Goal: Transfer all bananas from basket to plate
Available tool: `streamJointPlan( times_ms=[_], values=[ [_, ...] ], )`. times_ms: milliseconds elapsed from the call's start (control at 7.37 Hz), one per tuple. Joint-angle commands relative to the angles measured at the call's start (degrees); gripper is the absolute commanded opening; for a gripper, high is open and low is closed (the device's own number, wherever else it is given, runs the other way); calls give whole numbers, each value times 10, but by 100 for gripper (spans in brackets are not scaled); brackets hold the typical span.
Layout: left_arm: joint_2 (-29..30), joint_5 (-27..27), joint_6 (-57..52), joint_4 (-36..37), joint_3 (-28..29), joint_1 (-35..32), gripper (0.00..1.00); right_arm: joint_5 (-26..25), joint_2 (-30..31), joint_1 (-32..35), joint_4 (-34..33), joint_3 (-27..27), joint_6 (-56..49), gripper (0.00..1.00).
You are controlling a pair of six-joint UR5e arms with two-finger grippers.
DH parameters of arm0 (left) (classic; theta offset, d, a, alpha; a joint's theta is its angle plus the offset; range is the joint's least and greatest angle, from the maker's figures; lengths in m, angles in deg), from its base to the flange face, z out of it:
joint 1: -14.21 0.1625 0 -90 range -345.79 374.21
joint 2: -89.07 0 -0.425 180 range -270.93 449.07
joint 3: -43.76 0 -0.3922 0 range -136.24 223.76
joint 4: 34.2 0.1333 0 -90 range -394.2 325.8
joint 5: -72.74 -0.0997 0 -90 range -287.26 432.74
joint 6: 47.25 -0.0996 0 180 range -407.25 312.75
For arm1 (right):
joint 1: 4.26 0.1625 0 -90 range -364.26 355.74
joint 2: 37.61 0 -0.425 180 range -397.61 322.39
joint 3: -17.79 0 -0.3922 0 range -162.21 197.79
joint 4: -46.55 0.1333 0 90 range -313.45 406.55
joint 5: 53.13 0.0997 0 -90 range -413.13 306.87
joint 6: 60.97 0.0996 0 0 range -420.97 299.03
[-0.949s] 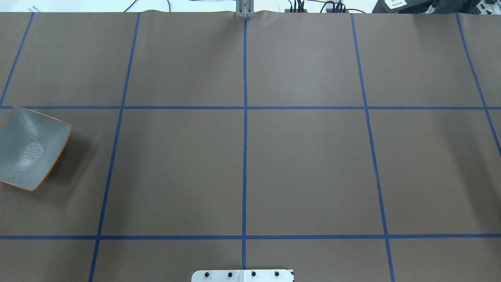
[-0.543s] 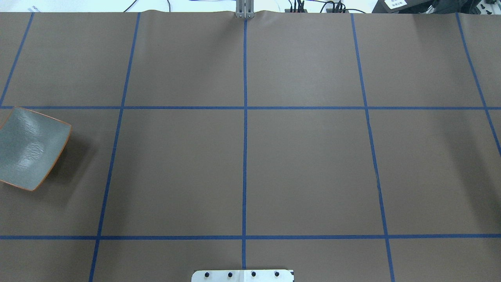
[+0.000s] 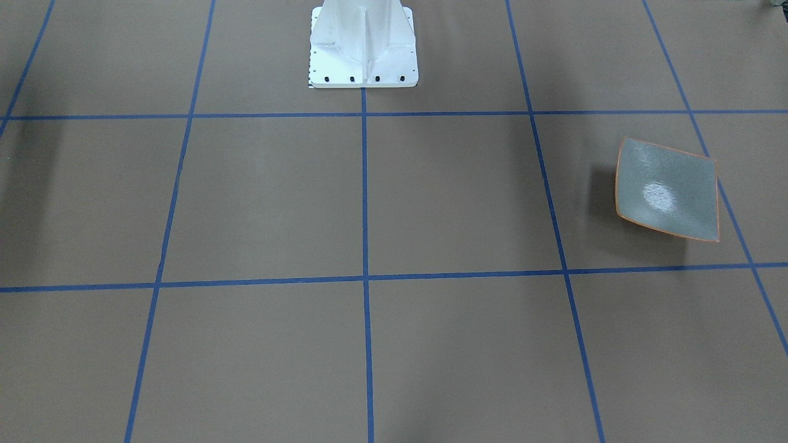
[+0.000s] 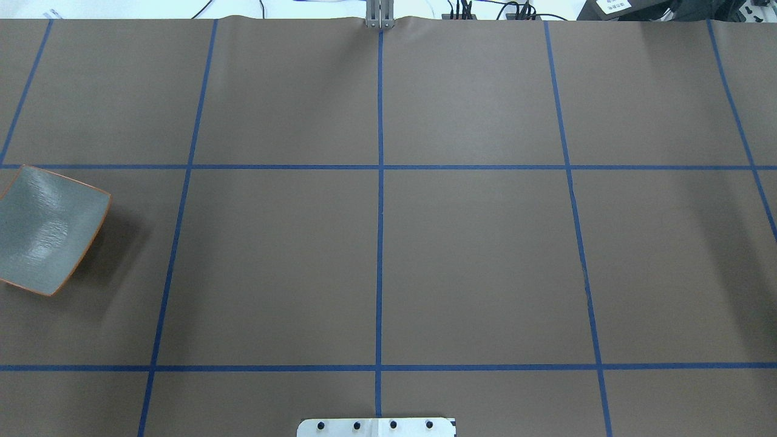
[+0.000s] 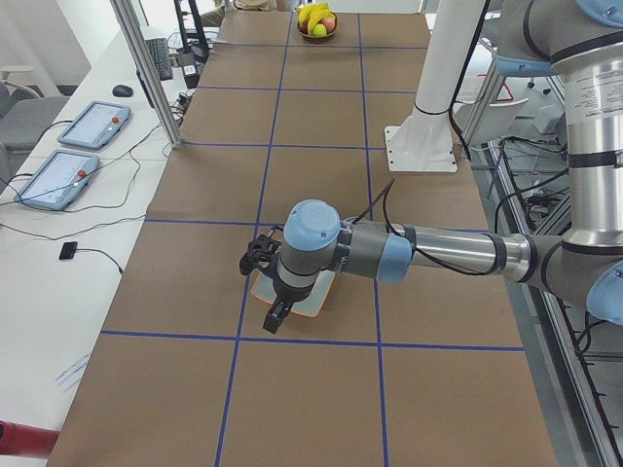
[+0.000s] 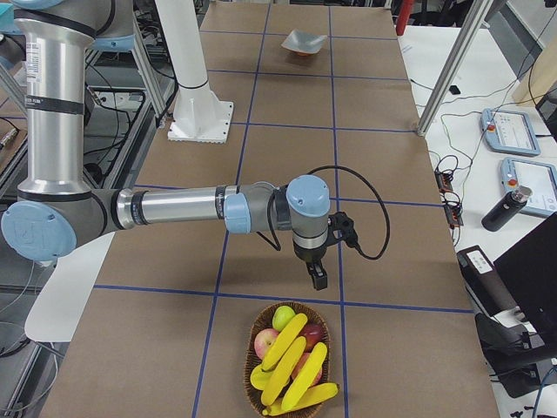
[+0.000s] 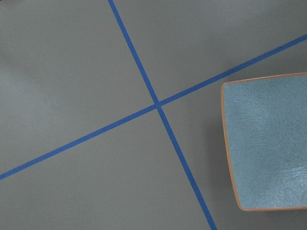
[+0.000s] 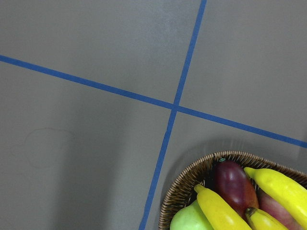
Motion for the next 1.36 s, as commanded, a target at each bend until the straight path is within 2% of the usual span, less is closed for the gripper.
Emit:
streamJointPlan(
  times_ms=[0, 136, 271, 678, 814, 949, 1221],
  values=[
    [5, 0, 2, -1, 2, 0, 100, -2, 6, 0, 33, -40, -114, 100],
    [5, 0, 2, -1, 3, 0, 100, -3, 1, 0, 34, -75, -227, 100],
    [5, 0, 2, -1, 8, 0, 100, 2, -5, 0, 33, -111, -296, 100],
    [2, 1, 1, -1, 14, 0, 100, -1, -17, -10, 54, -165, -312, 100],
    [-2, 1, -1, -1, 12, -1, 100, -1, -19, -12, 91, -203, -308, 99],
    [-2, 1, -1, -2, 13, -1, 100, 0, -25, -17, 103, -226, -306, 94],
    [-2, 1, -1, -2, 13, -1, 100, 8, -26, -28, 103, -230, -284, 92]
  ],
)
